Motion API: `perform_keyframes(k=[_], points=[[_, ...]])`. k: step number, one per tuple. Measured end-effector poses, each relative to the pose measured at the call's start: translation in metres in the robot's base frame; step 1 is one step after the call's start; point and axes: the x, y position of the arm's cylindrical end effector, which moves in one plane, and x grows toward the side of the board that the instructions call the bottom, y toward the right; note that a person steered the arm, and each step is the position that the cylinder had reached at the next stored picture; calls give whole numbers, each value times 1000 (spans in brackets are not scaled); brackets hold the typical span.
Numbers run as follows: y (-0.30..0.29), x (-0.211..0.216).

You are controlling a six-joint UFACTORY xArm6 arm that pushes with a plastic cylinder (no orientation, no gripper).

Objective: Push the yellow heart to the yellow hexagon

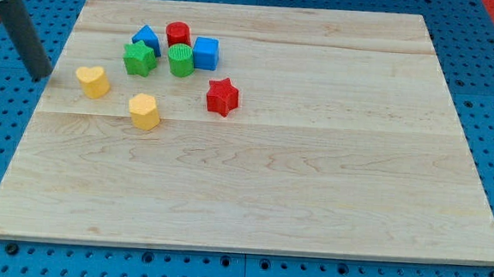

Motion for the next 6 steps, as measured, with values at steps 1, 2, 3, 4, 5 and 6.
perform_keyframes(k=[1,2,3,4,5,6], points=[[0,38],[5,40],[-3,46],[2,9],[48,-32],[87,-16]])
